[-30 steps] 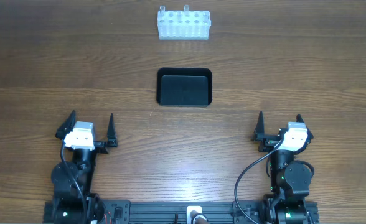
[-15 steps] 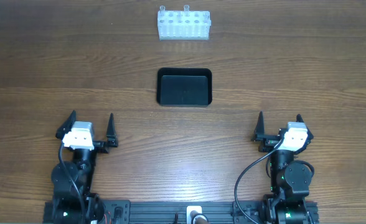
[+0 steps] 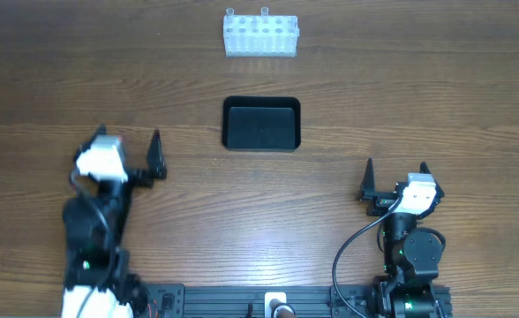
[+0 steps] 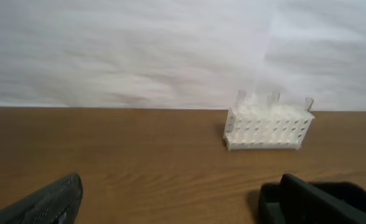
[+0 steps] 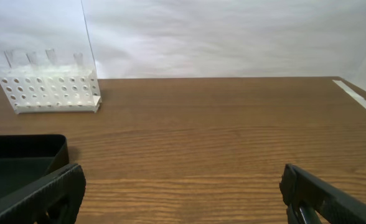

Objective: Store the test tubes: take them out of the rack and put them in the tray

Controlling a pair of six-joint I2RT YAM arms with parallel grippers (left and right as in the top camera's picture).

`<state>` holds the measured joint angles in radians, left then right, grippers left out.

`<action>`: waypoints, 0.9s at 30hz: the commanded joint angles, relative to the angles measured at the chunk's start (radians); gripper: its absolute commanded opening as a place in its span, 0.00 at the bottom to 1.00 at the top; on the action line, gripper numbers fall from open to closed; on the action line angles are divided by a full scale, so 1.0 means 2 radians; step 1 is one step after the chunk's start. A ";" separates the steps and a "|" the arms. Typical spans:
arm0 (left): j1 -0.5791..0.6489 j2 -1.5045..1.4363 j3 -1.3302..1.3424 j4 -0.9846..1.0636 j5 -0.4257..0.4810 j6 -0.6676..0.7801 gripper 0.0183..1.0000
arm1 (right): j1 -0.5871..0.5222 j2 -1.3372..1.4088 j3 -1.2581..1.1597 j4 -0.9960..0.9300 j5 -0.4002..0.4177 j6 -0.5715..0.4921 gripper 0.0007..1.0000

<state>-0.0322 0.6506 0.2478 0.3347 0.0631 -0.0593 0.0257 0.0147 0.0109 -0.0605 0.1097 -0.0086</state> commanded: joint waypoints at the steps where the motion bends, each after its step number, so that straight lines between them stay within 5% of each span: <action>1: -0.002 0.119 0.107 -0.003 0.017 -0.043 1.00 | -0.004 -0.004 -0.003 -0.002 -0.002 -0.004 0.99; 27: -0.143 0.736 0.780 -0.323 -0.096 -0.044 1.00 | -0.004 -0.004 -0.003 -0.002 -0.002 -0.004 0.99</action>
<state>-0.3084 2.0361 1.6974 -0.2962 -0.0952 -0.1368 0.0257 0.0147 0.0109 -0.0605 0.1101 -0.0086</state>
